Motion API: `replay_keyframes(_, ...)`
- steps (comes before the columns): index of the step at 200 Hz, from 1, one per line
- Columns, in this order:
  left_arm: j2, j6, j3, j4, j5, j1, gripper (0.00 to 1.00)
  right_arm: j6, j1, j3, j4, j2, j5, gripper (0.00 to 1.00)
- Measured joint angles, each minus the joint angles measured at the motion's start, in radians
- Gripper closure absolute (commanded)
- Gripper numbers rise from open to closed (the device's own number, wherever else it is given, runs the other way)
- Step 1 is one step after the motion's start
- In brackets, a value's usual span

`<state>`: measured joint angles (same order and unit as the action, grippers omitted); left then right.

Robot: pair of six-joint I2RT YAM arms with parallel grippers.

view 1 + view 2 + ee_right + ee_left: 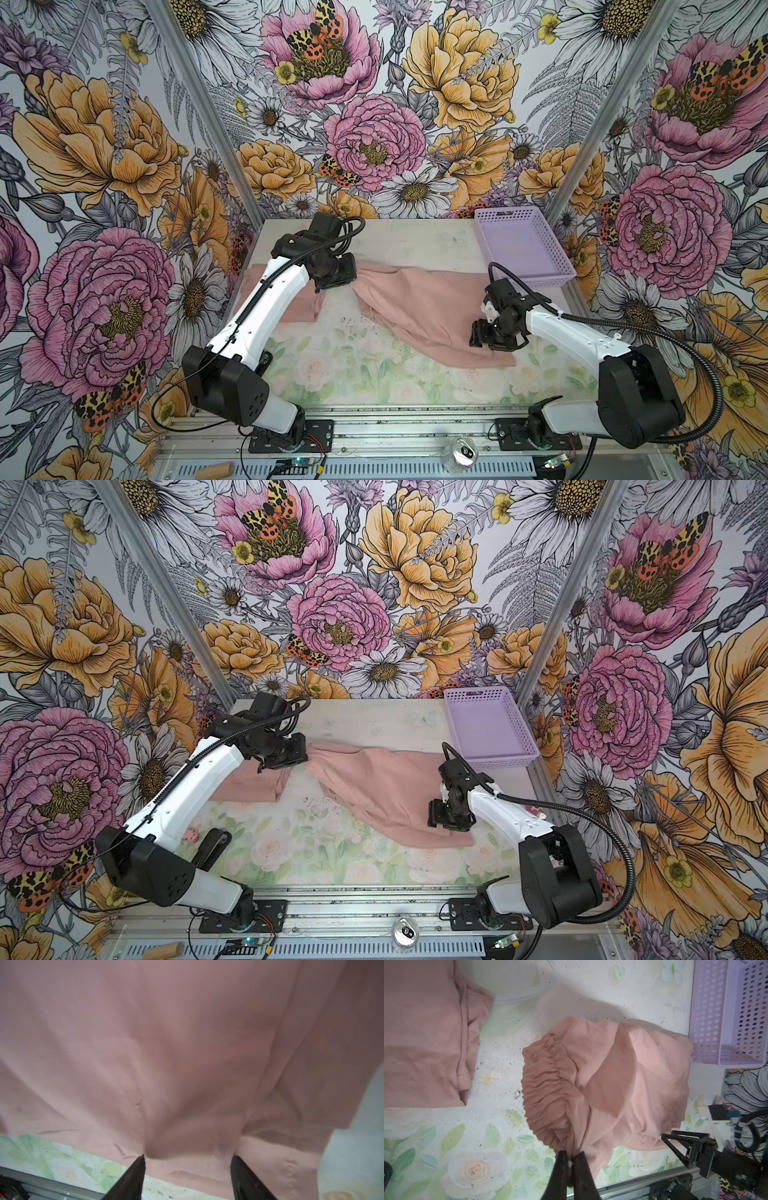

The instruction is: Fold and stack the mixed laundry pile

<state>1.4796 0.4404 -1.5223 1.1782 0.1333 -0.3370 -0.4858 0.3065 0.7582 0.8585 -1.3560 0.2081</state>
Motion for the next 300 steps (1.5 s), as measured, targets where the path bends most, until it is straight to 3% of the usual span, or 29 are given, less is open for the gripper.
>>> replay_keyframes(26, -0.005, 0.0, 0.007, 0.0, 0.003, 0.0, 1.0, -0.035, 0.0, -0.047, -0.036, 0.0, -0.019, 0.31)
replay_keyframes(38, -0.012, 0.0, 0.014, 0.001, 0.003, 0.0, 1.0, -0.049, 0.0, -0.057, -0.059, 0.0, -0.021, 0.36)
replay_keyframes(68, -0.03, 0.0, 0.025, 0.001, 0.003, 0.0, 1.0, -0.087, 0.0, -0.069, -0.104, 0.003, -0.021, 0.63)
replay_keyframes(85, -0.04, 0.0, 0.03, 0.001, 0.003, 0.0, 1.0, -0.096, -0.006, -0.069, -0.109, 0.032, -0.02, 0.86)
replay_keyframes(105, -0.056, 0.001, 0.036, 0.001, 0.003, 0.001, 1.0, -0.108, -0.011, -0.052, -0.083, 0.087, -0.011, 0.98)
replay_keyframes(170, -0.201, 0.016, 0.049, 0.076, -0.01, 0.014, 1.0, -0.103, -0.022, 0.291, 0.212, 0.295, 0.007, 1.0)
replay_keyframes(202, -0.274, 0.031, 0.064, 0.118, -0.013, 0.054, 1.0, -0.073, -0.048, 0.525, 0.359, 0.291, 0.015, 1.0)
replay_keyframes(237, -0.135, 0.008, -0.016, 0.121, -0.012, 0.103, 1.0, -0.014, -0.109, 0.825, 0.408, 0.08, 0.029, 1.0)
replay_keyframes(300, 0.356, -0.067, -0.329, 0.014, 0.031, 0.197, 1.0, 0.014, -0.219, 1.212, 0.303, -0.497, 0.054, 1.0)
